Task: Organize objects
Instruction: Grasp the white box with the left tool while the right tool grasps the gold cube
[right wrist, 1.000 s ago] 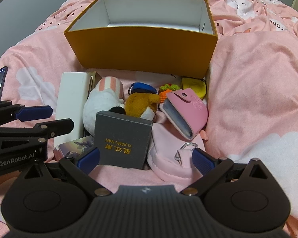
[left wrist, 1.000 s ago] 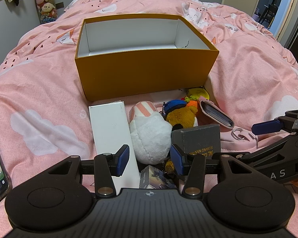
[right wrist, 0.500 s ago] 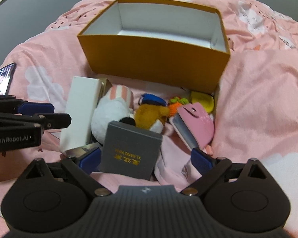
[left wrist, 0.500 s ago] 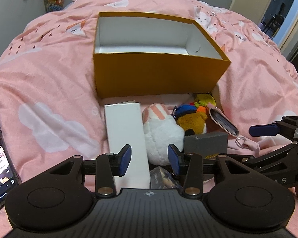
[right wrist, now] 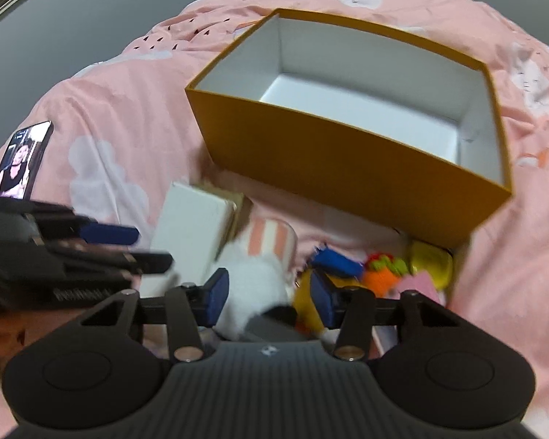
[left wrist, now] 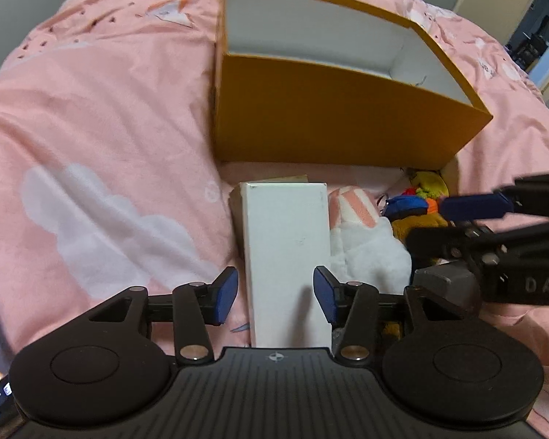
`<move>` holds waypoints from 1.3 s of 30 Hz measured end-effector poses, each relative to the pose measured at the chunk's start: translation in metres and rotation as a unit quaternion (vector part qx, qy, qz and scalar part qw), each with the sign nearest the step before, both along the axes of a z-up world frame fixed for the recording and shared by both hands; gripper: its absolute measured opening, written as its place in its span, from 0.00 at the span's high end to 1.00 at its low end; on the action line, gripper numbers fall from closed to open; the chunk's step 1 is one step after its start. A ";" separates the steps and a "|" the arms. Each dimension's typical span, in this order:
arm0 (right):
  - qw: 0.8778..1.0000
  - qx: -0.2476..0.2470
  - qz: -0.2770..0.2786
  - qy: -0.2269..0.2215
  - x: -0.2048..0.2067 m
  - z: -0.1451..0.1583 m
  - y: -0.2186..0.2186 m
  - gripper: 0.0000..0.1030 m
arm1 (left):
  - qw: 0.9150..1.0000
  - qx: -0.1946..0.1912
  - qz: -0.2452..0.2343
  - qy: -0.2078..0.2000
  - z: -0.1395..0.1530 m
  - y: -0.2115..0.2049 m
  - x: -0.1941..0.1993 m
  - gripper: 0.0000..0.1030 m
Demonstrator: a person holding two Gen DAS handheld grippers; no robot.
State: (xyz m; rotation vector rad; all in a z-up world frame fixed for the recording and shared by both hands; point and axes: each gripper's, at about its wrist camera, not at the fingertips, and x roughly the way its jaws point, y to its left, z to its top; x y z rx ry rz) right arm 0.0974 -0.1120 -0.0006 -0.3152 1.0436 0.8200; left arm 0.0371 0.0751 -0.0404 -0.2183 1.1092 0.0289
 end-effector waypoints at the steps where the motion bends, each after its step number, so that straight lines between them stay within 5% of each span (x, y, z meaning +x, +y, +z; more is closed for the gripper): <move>1: 1.000 0.000 0.003 0.003 0.003 -0.002 0.004 0.52 | 1.000 -0.004 0.001 0.005 -0.003 0.001 0.002 0.44; 7: 1.000 0.008 0.020 0.018 0.017 -0.012 0.020 0.57 | 0.999 -0.040 0.002 0.022 -0.018 0.011 0.010 0.33; 15: 0.999 0.010 0.018 0.038 0.032 -0.027 0.032 0.59 | 0.995 -0.094 -0.005 0.033 -0.032 0.017 0.018 0.39; 17: 0.999 0.009 0.019 0.038 0.033 -0.028 0.033 0.59 | 0.996 -0.089 -0.002 0.032 -0.027 0.016 0.015 0.40; 20: 0.999 0.009 0.021 0.039 0.037 -0.030 0.034 0.59 | 0.997 -0.077 -0.002 0.021 -0.013 0.014 0.008 0.61; 23: 0.999 0.014 0.022 0.040 0.040 -0.029 0.036 0.59 | 0.997 -0.080 0.008 0.005 0.000 0.020 0.002 0.67; 32: 0.997 0.018 0.050 0.058 0.043 -0.025 0.063 0.52 | 0.997 0.000 0.074 -0.033 0.040 0.043 -0.007 0.69; 35: 0.997 0.003 0.051 0.063 0.041 -0.033 0.077 0.41 | 0.995 0.023 0.093 -0.029 0.037 0.047 -0.005 0.69; 39: 0.996 -0.010 0.050 0.073 0.043 -0.044 0.090 0.38 | 0.994 0.017 0.109 -0.011 0.022 0.051 0.003 0.69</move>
